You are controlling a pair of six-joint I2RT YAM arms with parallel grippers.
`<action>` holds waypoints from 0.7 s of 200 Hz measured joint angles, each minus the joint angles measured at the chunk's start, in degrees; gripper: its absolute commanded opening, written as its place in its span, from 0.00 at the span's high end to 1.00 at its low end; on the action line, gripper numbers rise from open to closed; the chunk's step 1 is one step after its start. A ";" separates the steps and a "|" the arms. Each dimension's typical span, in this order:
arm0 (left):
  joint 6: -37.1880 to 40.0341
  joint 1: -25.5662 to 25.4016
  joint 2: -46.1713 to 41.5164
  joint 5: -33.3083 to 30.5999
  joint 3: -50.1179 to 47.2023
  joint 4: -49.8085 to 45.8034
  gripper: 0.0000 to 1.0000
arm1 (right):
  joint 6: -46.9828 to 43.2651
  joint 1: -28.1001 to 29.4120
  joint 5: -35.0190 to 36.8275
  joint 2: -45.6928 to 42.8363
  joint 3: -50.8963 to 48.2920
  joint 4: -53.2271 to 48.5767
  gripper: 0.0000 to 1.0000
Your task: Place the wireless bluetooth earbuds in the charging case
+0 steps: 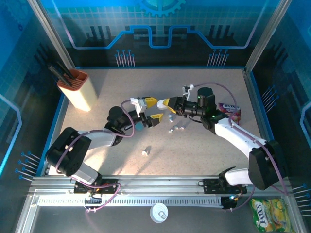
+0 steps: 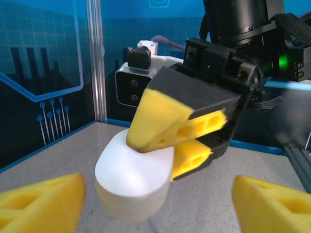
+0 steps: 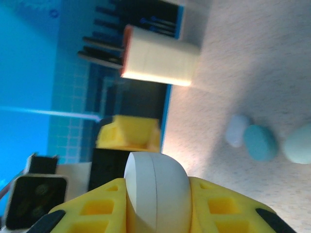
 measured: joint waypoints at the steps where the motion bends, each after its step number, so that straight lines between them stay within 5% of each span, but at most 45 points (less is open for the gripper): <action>1: 0.11 0.02 -0.09 -0.04 -0.07 -0.09 0.13 | -0.11 -0.09 0.09 0.02 -0.02 -0.15 0.81; 74: 7.48 1.27 -12.07 -8.94 -4.00 -22.88 0.02 | -11.32 -4.85 9.33 15.32 5.20 -9.35 0.81; 140: 12.87 1.18 -16.00 -18.45 0.76 -50.10 0.02 | -13.31 -5.92 13.33 32.94 15.65 -9.38 0.81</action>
